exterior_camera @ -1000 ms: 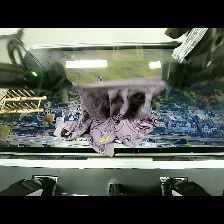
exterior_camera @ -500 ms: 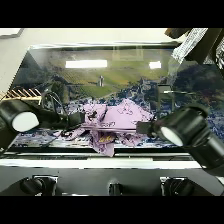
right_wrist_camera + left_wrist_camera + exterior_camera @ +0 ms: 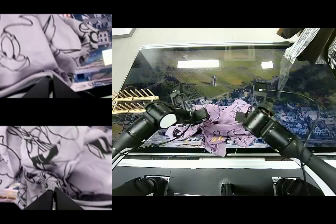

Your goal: Fold the clothes and pants, and hang the long-sleeved shirts on hangers.

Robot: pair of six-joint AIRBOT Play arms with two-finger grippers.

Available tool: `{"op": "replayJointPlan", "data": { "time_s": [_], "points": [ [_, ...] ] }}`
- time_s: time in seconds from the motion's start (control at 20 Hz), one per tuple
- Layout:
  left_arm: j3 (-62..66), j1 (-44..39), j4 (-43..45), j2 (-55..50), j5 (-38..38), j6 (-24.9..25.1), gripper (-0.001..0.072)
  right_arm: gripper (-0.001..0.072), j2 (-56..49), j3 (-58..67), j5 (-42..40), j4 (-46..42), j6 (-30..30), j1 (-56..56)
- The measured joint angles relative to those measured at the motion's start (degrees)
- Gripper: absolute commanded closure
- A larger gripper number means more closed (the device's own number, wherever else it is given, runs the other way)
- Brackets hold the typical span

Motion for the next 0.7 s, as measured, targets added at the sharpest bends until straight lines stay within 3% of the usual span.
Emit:
{"op": "replayJointPlan", "data": {
  "time_s": [0.45, 0.7],
  "points": [
    [-4.1, -0.8, 0.5, -0.3, -6.4, -1.1, 0.068, 0.0681, 1.0, -1.7, 11.5, 9.5, 1.4, 3.3],
    [-5.9, -2.2, 0.2, 0.3, -5.1, 4.0, 0.0646, 0.0669, 1.7, -5.4, 8.3, 10.8, 7.5, 4.8]
  ]
}}
